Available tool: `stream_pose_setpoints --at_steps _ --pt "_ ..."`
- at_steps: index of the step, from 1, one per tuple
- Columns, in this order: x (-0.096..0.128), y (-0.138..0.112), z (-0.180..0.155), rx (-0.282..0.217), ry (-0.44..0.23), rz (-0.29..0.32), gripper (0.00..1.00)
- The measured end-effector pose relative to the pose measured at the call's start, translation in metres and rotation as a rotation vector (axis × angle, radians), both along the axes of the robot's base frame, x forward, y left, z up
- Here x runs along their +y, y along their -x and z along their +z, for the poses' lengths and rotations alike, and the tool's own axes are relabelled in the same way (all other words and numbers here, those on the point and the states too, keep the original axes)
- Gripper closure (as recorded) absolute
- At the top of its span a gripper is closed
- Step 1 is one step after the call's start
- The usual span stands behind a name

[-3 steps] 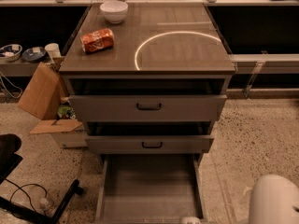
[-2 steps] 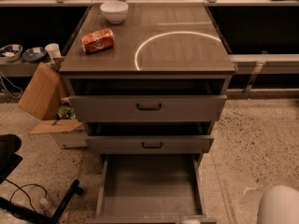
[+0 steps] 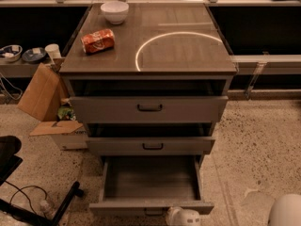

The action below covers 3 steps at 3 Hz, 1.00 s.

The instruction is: Close bottom drawer

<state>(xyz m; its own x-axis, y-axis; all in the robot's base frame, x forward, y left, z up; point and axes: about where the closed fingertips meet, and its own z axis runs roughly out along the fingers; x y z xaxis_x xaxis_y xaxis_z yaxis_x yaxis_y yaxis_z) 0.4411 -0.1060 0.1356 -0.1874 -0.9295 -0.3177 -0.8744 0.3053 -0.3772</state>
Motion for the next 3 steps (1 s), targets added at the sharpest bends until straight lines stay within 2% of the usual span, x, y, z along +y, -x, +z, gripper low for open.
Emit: stream_pose_setpoints --at_steps 1,3 --pt "0.014 -0.042 0.014 -0.057 -0.017 0.018 1.00" --pt "0.019 -0.095 0.026 -0.081 -0.032 0.011 1.00"
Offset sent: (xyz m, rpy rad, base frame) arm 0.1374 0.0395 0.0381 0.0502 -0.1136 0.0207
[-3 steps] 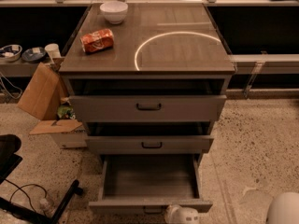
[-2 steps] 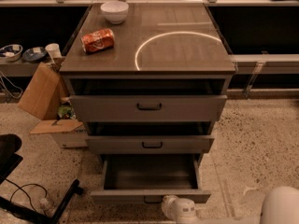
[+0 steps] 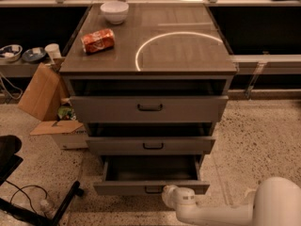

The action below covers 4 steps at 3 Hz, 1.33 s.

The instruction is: Close bottom drawer

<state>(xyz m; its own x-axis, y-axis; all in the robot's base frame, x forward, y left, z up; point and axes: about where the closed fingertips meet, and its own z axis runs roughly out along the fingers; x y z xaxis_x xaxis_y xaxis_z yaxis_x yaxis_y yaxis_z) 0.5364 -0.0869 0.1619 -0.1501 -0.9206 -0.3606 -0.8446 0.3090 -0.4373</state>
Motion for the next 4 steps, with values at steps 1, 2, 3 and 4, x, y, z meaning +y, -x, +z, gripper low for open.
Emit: stream_pose_setpoints --at_steps 1,2,3,4 --pt "0.000 0.000 0.000 0.000 0.000 0.000 1.00" --pt "0.000 -0.013 0.002 0.000 -0.004 -0.007 1.00" --pt "-0.001 -0.013 0.002 0.000 -0.004 -0.007 0.75" --pt "-0.001 -0.013 0.002 0.000 -0.004 -0.007 0.52"
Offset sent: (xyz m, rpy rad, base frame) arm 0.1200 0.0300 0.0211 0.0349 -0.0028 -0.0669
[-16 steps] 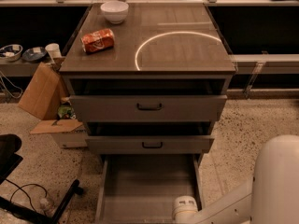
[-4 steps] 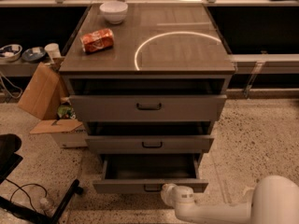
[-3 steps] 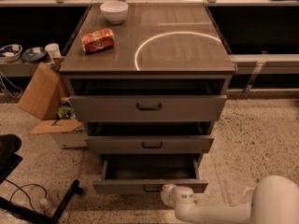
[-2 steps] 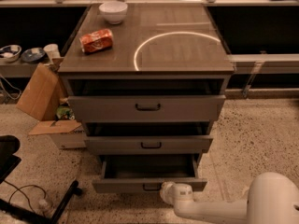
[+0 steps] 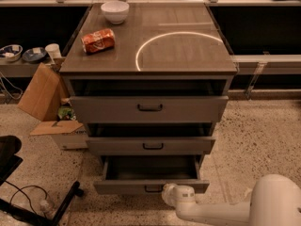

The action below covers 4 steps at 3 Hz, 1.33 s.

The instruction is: Close bottom drawer

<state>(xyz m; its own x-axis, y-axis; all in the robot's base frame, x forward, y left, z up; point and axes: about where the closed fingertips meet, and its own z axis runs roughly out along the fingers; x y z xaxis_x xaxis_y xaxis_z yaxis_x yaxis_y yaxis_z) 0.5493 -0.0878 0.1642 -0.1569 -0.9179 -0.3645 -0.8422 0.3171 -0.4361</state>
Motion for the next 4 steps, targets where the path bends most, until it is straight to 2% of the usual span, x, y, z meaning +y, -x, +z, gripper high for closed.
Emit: stream_pose_setpoints --at_steps 2,3,4 --pt "0.0000 0.0000 0.0000 0.000 0.000 0.000 0.05" --pt "0.0000 0.0000 0.0000 0.000 0.000 0.000 0.00" --pt "0.0000 0.0000 0.0000 0.000 0.000 0.000 0.00"
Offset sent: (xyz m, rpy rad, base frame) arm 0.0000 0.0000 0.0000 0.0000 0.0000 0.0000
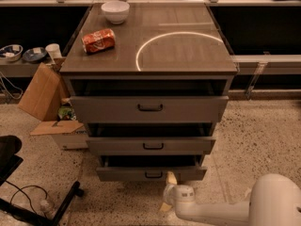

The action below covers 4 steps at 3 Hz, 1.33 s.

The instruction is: Close bottom drawer

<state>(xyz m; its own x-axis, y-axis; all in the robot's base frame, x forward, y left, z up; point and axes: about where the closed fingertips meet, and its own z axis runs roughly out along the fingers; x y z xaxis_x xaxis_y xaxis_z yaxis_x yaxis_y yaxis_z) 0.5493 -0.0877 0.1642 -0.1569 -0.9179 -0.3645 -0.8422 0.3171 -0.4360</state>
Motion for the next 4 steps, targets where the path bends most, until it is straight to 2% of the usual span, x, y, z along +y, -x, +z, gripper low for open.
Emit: stream_pose_setpoints --at_steps 1,2,3,4 --pt "0.000 0.000 0.000 0.000 0.000 0.000 0.18" --pt "-0.006 -0.005 -0.004 0.019 0.039 -0.009 0.41" --pt "-0.023 -0.028 -0.011 0.037 0.086 -0.026 0.64" --pt "-0.041 -0.065 -0.018 0.028 0.101 -0.041 0.87"
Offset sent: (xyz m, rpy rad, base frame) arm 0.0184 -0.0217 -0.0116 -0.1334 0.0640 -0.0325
